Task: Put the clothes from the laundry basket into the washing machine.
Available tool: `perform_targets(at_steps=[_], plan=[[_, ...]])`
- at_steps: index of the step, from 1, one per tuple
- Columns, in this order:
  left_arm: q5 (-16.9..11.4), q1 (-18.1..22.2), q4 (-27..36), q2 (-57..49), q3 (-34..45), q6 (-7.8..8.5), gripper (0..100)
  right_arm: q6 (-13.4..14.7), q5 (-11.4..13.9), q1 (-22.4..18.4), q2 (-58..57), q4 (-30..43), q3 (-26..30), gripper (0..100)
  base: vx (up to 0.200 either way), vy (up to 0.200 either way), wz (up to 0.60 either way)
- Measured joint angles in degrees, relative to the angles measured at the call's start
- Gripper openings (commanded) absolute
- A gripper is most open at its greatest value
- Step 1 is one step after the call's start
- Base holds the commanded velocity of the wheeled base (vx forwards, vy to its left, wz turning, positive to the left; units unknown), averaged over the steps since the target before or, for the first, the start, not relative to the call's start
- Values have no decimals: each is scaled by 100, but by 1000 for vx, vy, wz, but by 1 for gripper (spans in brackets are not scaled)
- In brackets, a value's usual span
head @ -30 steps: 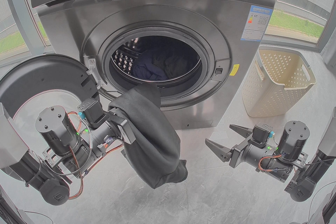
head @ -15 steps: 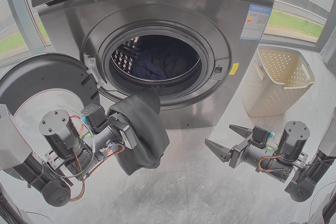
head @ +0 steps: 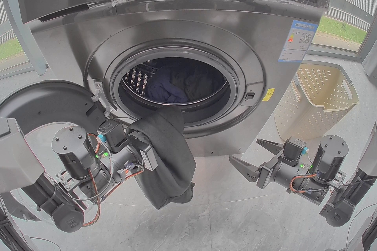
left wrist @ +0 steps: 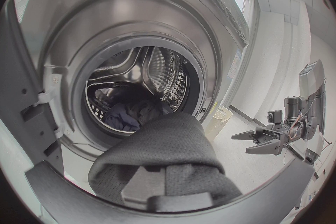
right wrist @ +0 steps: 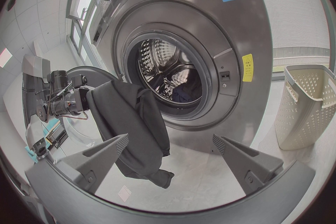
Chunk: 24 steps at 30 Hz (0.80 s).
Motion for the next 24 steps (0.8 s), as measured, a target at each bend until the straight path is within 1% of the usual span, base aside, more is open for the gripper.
perform_targets(at_steps=[14, 17, 24], plan=[[1, -16, -1, 72, 17, -7, 0, 0, -7, 33, -2, 1, 9, 100, 0, 0, 0], [4, -16, 0, 79, 15, -7, 0, 0, -7, 37, -2, 1, 4, 100, 0, 200, 0], [1, -22, -4, 101, 22, 0, 0, 9, -9, 41, -2, 1, 4, 100, 0, 0, 0]])
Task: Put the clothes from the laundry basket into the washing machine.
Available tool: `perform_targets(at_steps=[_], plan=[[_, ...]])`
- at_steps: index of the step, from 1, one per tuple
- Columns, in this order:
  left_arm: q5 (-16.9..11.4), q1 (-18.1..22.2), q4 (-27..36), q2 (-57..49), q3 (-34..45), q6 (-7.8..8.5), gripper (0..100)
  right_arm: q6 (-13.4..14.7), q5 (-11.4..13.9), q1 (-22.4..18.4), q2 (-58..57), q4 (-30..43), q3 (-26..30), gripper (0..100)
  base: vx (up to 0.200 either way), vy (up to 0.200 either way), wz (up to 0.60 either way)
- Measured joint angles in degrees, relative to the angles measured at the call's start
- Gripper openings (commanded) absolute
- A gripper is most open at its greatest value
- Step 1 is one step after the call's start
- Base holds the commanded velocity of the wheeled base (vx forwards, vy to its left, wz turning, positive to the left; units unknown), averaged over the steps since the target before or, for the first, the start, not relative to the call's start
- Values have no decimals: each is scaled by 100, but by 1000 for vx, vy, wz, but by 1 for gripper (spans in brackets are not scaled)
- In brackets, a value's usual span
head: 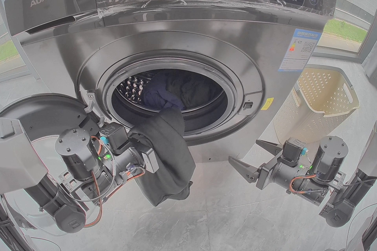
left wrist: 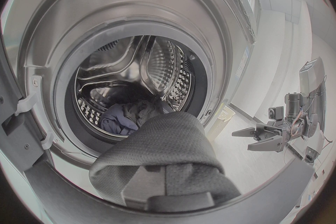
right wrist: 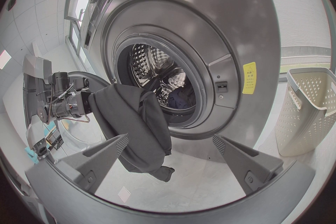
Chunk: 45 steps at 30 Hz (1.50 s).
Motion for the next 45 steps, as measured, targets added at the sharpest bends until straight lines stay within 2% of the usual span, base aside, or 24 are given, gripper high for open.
perform_targets(at_steps=[11, 18, 26, 45], plan=[[2, -2, -5, 10, 4, 6, 0, 2, 1, 0, 2, 0, 10, 100, 0, 0, 0], [18, -13, -2, 65, 26, 127, 0, 2, 1, 0, 0, -1, 16, 100, 0, 0, 0], [21, -13, -2, 108, 2, 132, 0, 2, -5, 34, 0, 0, 29, 100, 150, 0, 0], [82, -123, -9, 254, -90, 145, 0, 4, -35, 174, -107, 0, 71, 100, 0, 0, 0]])
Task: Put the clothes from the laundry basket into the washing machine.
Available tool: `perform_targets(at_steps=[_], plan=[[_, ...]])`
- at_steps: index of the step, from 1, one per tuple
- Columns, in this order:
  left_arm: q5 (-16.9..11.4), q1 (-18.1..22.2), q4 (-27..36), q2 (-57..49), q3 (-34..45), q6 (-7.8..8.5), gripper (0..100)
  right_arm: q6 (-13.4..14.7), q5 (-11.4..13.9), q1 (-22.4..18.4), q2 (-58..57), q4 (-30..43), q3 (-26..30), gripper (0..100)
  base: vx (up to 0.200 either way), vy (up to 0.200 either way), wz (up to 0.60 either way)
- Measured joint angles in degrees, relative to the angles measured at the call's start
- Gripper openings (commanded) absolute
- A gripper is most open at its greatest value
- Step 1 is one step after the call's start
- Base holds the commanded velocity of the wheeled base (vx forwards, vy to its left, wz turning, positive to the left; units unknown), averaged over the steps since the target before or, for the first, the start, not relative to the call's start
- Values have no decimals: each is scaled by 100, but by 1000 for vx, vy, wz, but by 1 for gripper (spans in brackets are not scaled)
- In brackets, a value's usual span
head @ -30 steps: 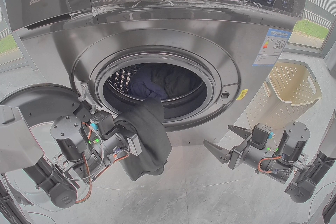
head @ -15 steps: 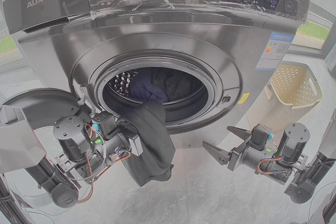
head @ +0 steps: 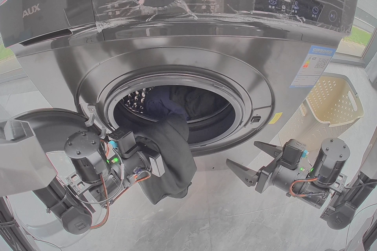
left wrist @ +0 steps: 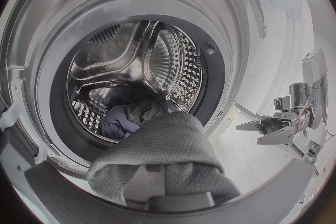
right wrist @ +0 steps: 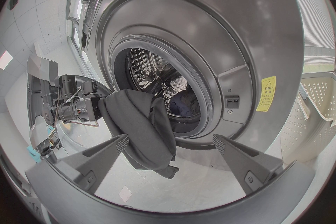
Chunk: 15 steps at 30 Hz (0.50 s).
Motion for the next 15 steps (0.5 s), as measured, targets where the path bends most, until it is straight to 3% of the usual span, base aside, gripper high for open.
perform_targets(at_steps=[2, 8, 15], plan=[[24, -32, 1, 0, 2, 1, 0, -1, 0, 2, -15, 0, -2, 100, 0, 0, 0], [40, -54, 6, 0, -4, -5, 0, -1, 2, 13, -41, 0, -9, 100, 200, 0, 0], [46, -72, 4, 12, -15, -5, 0, -4, 0, 11, -45, 0, -7, 100, 0, 0, 0]])
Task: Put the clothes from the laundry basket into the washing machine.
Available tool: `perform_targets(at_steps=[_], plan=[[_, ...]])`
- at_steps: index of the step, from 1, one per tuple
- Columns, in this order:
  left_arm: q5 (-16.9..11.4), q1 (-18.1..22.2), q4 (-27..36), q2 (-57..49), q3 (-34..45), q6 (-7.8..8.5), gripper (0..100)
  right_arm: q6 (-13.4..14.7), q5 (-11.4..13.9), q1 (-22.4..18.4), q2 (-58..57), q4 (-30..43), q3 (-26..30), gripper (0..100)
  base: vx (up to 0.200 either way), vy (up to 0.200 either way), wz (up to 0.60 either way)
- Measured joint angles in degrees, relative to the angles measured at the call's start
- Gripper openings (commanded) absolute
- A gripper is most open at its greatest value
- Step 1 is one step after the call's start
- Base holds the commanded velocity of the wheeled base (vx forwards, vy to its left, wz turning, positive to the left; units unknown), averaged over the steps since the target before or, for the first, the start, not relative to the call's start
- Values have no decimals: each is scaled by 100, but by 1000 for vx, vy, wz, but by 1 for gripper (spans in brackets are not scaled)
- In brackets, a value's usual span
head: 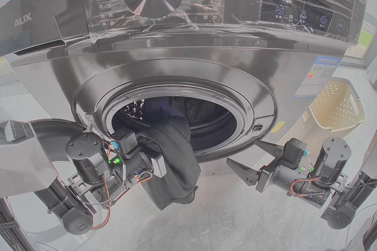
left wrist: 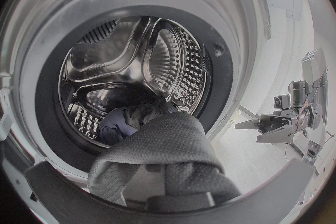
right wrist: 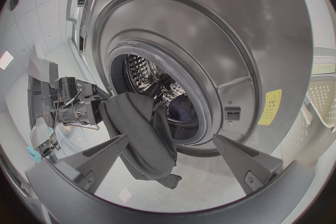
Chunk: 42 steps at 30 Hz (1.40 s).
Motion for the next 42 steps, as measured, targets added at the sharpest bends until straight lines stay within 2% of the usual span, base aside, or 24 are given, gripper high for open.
perform_targets(at_steps=[10, 16, 22, 33, 42], plan=[[-9, -85, 5, 52, -132, 6, 0, 2, -11, 79, -27, -1, -4, 100, 0, 0, 0], [-6, -89, 7, 451, -669, -2, 0, 6, -18, 144, -73, 0, -4, 100, 0, 0, 0], [-5, -48, 13, 1042, -1593, -60, 0, 11, -16, 215, -104, 0, -4, 100, 0, 0, 0], [123, 160, 169, 2224, -3506, -44, 0, 2, -18, 247, -165, 0, 2, 100, 0, 0, 0], [222, 492, 919, 2910, -5099, -30, 0, 2, -11, 256, -182, -1, 10, 100, 0, 0, 0]])
